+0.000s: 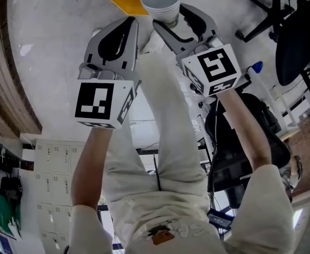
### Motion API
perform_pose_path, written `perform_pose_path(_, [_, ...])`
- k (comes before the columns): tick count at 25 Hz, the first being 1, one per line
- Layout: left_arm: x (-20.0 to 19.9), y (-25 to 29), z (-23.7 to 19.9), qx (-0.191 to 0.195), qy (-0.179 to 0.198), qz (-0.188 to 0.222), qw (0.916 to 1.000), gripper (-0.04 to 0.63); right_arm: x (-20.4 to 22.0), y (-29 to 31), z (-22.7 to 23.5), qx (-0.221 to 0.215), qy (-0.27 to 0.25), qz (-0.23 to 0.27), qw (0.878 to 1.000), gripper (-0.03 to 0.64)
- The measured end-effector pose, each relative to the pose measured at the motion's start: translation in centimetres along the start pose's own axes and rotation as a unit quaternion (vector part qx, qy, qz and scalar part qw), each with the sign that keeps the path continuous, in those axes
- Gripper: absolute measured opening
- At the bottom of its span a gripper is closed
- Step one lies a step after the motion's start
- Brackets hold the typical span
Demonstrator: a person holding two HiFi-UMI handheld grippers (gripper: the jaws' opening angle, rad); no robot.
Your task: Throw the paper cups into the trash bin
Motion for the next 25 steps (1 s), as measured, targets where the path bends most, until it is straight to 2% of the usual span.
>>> perform_pose_path(14, [6.9,8.4,-4.8,-0.028,-0.003,-0.017,0.9995,0.005,6.1,7.3,4.1,0.0,0.003,-0.034,0.999,0.267])
perform_pose_path(25, [10.9,14.0,-8.7,-0.054,-0.002,-0.034,0.998,0.006,9.5,13.7,7.1,0.008,0.014,-0.059,0.998,0.267])
Point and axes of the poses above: the fingertips, and each gripper's own axes: y forward along the fingers, z to its right, x out of its underside, the point moved 5 cm from there along -y, backward along the fingers, and after that the axes turned 4 degrees about -x, right-handed, at the moved point
